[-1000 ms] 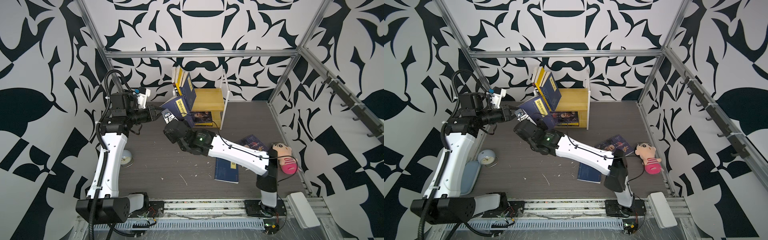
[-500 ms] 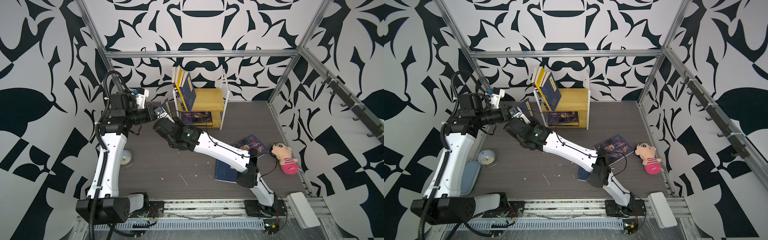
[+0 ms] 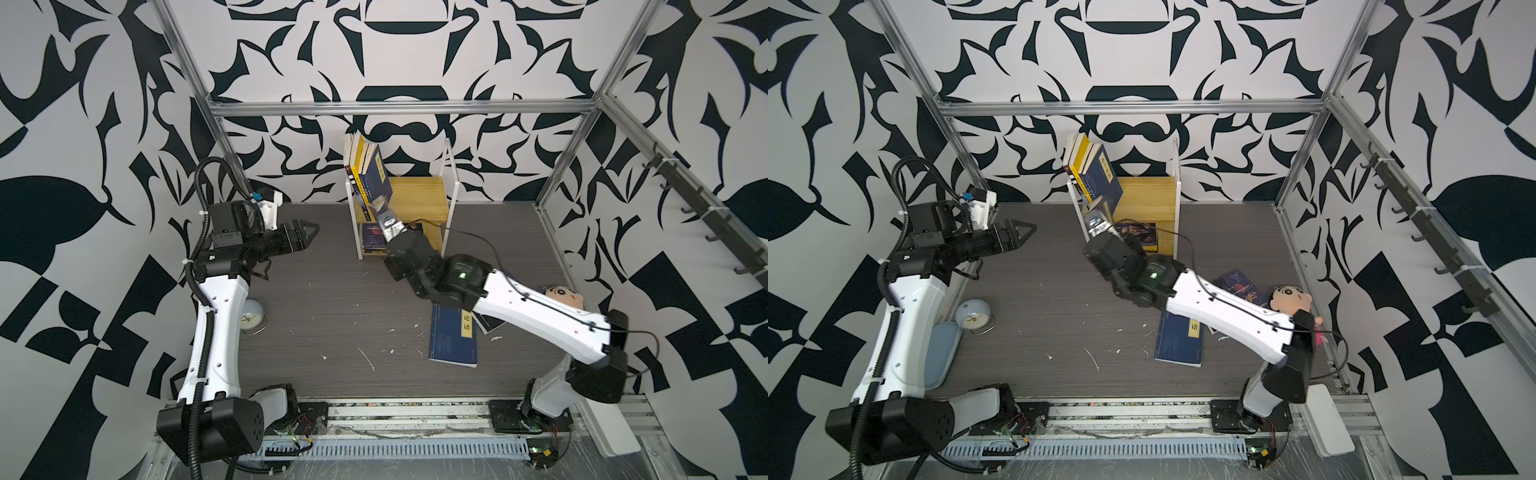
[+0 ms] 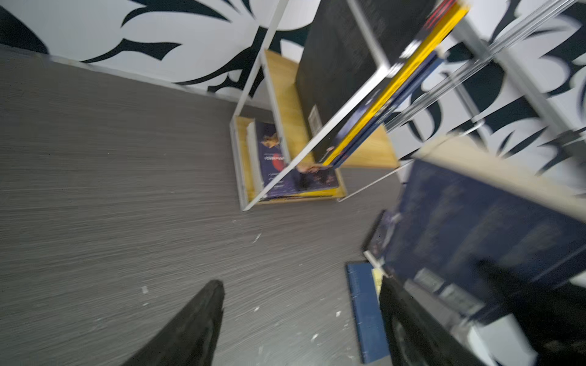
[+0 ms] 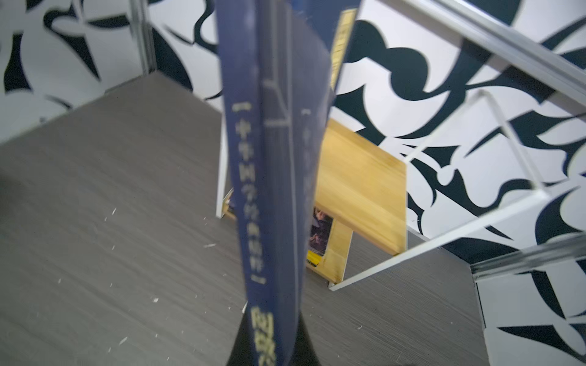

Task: Stacking books/files
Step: Place the book on the bookshelf.

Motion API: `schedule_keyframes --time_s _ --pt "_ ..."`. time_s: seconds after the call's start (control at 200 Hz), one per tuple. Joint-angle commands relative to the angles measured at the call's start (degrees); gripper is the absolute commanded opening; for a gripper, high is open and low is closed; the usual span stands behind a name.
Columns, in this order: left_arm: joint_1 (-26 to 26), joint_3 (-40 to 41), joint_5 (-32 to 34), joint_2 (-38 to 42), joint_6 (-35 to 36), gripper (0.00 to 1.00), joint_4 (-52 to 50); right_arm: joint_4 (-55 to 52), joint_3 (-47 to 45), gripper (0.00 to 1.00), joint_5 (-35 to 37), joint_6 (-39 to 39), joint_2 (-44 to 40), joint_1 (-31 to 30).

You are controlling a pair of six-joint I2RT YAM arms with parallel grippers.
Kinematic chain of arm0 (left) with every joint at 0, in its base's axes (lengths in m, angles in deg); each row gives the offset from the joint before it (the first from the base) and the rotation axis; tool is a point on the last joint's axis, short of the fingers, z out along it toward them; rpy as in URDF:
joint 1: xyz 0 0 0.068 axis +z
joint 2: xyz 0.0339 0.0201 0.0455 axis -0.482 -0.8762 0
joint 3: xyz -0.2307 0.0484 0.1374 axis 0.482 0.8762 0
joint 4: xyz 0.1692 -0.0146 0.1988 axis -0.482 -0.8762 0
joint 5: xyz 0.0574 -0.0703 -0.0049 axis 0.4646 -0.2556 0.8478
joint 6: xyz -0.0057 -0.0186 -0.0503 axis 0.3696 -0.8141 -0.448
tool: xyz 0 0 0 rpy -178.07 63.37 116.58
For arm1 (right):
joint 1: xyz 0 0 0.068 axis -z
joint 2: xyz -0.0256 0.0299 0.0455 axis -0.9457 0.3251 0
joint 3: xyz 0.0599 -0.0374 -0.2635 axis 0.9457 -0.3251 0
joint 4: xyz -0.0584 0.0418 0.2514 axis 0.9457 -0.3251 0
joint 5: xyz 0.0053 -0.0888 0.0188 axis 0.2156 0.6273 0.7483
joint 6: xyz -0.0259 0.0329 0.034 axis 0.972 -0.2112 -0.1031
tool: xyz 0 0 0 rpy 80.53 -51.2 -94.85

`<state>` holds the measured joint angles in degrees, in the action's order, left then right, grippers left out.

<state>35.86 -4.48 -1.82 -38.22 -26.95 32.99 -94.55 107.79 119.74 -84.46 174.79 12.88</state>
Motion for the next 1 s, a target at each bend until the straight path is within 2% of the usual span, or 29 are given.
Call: schedule_keyframes --time_s 0.0,0.215,0.395,0.68,0.995 --pt "0.24 4.28 4.13 0.93 5.14 0.91 1.55 18.24 -2.33 0.0 -2.58 2.28 -3.56 4.13" --pt "1.46 10.79 3.07 1.95 7.04 1.0 6.69 41.68 -6.38 0.0 -7.41 7.57 0.74 11.51" --pt "2.33 13.17 2.92 2.6 8.23 1.0 8.68 54.92 -3.89 0.0 -7.37 12.91 9.68 13.91" --pt "3.01 13.42 2.58 2.52 8.24 1.0 8.98 67.66 -0.64 0.0 -1.52 21.38 20.15 14.81" --pt "3.18 13.41 2.38 1.84 8.1 1.0 9.33 78.99 -3.35 0.0 -5.94 20.94 25.45 16.29"
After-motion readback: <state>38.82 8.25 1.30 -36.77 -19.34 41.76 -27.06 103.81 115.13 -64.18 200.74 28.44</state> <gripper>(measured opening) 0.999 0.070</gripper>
